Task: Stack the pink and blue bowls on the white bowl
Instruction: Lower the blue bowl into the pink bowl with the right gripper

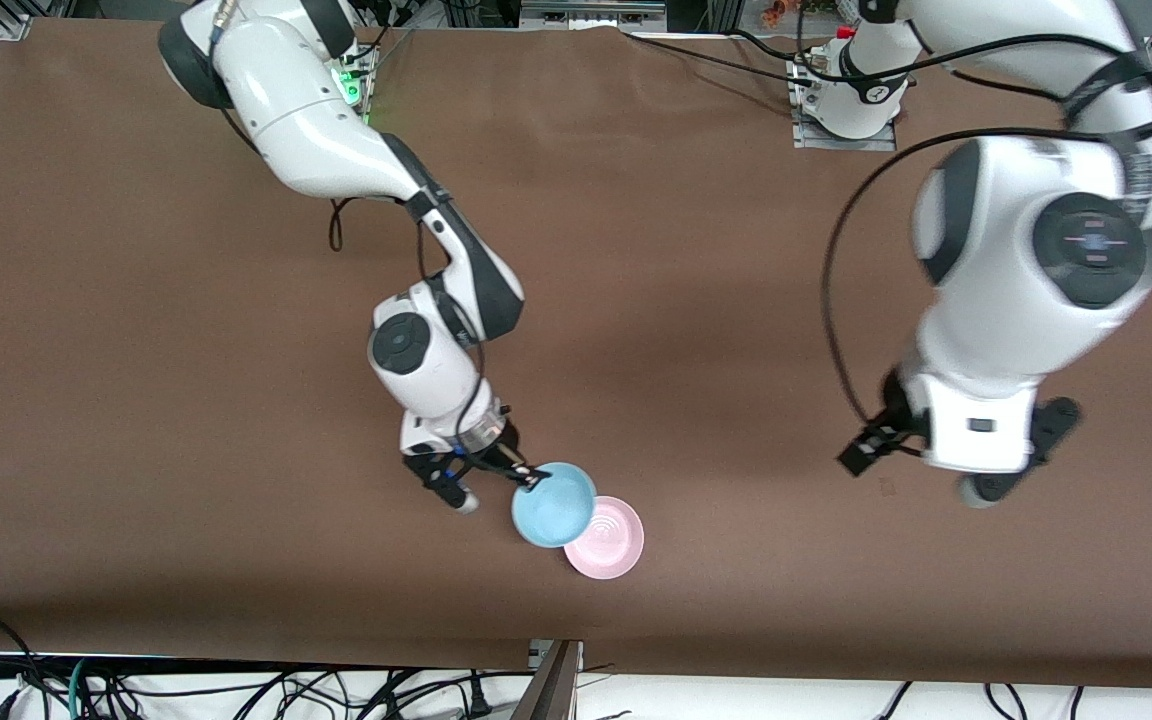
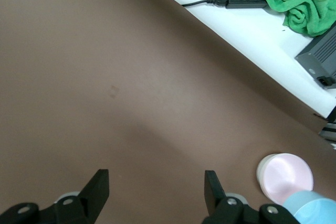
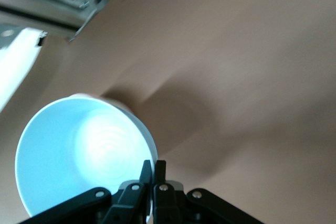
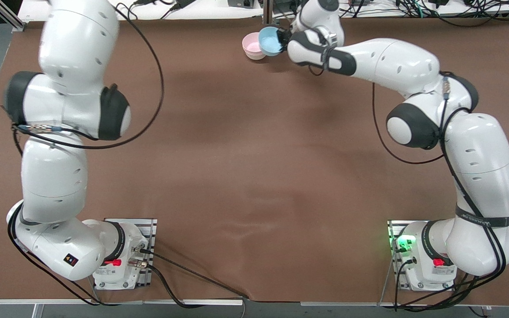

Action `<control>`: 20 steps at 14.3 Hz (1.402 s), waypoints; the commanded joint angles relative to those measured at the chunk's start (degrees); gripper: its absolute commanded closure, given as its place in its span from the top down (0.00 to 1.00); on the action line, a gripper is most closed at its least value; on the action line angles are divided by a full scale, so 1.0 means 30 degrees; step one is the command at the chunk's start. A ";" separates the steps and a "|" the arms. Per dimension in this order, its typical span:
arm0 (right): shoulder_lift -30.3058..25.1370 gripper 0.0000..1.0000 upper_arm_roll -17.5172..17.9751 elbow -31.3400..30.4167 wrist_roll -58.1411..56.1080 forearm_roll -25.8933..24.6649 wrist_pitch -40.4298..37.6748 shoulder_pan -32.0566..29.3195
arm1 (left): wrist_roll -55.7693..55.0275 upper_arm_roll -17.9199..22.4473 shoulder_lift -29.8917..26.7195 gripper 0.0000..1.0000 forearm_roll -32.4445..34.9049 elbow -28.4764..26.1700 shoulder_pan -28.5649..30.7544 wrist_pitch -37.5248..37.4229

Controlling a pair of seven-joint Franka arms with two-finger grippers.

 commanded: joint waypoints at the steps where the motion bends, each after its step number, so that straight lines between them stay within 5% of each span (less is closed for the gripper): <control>1: 0.1166 0.00 0.0403 0.1925 0.0383 0.0156 0.0910 0.0113 | 0.2696 -0.0295 -0.1443 0.82 -0.0173 -0.2030 0.0230 -0.0065; 9: 0.2661 0.00 0.1052 0.2835 0.0091 0.0156 0.3196 0.0232 | 0.3141 -0.0236 -0.1563 0.83 -0.0026 -0.2474 0.0202 -0.0855; 20: 0.2691 0.00 0.1052 0.3657 -0.0084 0.0156 0.3022 -0.0061 | 0.4049 -0.0207 -0.1826 0.83 0.0032 -0.2884 0.0202 -0.0944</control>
